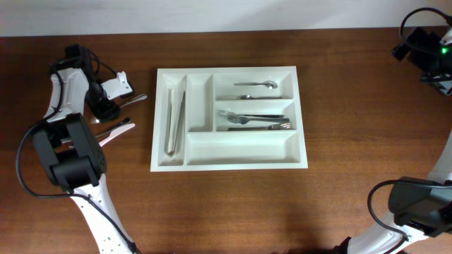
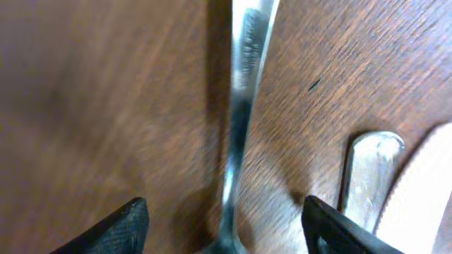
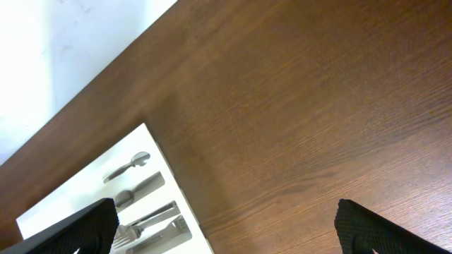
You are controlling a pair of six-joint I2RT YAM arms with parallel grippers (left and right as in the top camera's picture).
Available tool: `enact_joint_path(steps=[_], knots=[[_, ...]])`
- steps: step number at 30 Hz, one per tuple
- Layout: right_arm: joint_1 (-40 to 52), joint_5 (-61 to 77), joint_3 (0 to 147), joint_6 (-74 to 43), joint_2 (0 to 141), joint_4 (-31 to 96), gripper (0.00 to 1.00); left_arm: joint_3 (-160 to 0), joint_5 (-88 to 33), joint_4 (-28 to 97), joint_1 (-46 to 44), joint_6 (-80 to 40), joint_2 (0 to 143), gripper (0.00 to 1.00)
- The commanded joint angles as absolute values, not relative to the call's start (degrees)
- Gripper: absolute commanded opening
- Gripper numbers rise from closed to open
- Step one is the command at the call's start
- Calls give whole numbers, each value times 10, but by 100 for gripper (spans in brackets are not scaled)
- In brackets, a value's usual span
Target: Pack container
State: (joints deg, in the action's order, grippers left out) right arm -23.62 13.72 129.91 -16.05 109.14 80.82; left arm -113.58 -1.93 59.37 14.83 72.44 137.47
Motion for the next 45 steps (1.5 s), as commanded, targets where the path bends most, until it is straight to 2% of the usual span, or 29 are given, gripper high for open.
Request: enact_joint_path(steps=[1, 7, 11, 13, 18, 20, 22, 25, 45], knots=[[-240, 130, 1299, -159, 1093, 808, 99, -1144, -32, 601, 149, 738, 1396, 69], [-240, 130, 1299, -159, 1093, 808, 99, -1144, -32, 601, 149, 738, 1398, 59], [-240, 130, 1299, -159, 1093, 808, 99, -1144, -32, 603, 149, 738, 1398, 44], [-240, 130, 1299, -159, 1093, 808, 99, -1144, -32, 603, 149, 738, 1398, 29], [-240, 130, 1299, -159, 1093, 808, 99, -1144, -31, 603, 149, 726, 1398, 27], [-240, 130, 1299, -159, 1093, 808, 99, -1144, -25, 603, 149, 713, 1398, 21], [-240, 130, 1299, -159, 1093, 808, 99, -1144, -12, 605, 148, 705, 1398, 8], [-240, 130, 1299, -159, 1093, 808, 99, -1145, 4, 607, 147, 695, 1395, 2], [-240, 130, 1299, -159, 1093, 808, 99, -1145, 5, 652, 95, 672, 1293, 2]])
